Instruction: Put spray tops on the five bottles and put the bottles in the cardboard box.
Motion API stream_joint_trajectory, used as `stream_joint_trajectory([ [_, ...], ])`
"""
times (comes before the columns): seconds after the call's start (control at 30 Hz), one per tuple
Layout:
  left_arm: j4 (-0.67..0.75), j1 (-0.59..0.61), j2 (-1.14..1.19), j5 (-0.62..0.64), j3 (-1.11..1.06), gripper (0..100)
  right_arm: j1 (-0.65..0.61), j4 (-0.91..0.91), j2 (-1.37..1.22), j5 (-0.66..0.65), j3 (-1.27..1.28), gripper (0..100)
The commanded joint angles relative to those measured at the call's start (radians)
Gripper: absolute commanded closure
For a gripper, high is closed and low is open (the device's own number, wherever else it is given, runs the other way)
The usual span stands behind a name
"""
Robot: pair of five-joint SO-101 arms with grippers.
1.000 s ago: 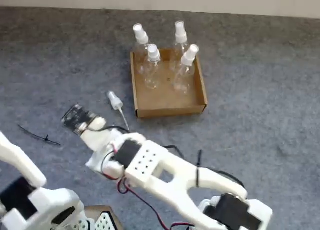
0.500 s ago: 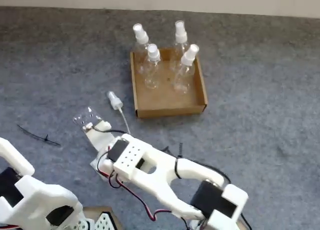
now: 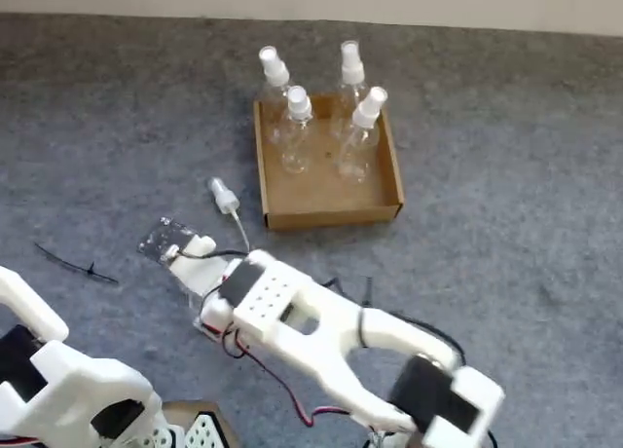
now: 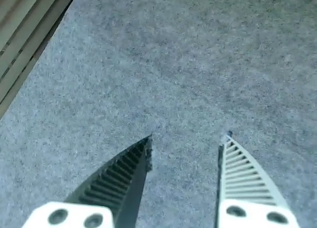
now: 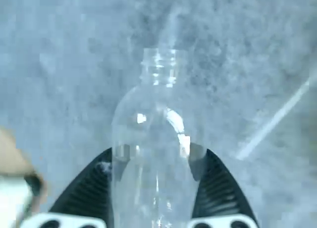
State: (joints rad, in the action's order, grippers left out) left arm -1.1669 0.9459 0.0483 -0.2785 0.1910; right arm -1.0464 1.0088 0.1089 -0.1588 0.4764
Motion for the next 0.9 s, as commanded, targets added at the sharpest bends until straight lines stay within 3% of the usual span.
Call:
stream_joint_trajectory([
  [0.0, -0.017, -0.050, -0.018, -0.006, 0.012, 80, 0.107, 0.194, 0.202, -0.063, -0.061, 97.6],
  [0.2, -0.166, -0.183, -0.018, 0.000, 0.016, 80, 0.361, 0.506, 0.463, -0.126, -0.142, 97.6],
  [0.37, -0.275, -0.360, -0.018, 0.063, 0.013, 80, 0.736, 0.581, 0.582, -0.276, -0.193, 97.6],
  [0.5, -0.284, -0.496, -0.013, 0.160, 0.008, 80, 1.026, 0.489, 0.590, -0.354, -0.128, 97.6],
  [0.63, -0.282, -0.641, -0.007, 0.213, -0.012, 80, 1.256, 0.239, 0.590, -0.399, 0.053, 97.6],
  [0.77, -0.245, -0.737, -0.005, 0.285, -0.038, 80, 1.354, -0.051, 0.587, -0.399, 0.285, 97.6],
  [0.87, -0.158, -0.783, -0.005, 0.347, -0.104, 80, 1.391, -0.153, 0.536, -0.399, 0.407, 97.6],
])
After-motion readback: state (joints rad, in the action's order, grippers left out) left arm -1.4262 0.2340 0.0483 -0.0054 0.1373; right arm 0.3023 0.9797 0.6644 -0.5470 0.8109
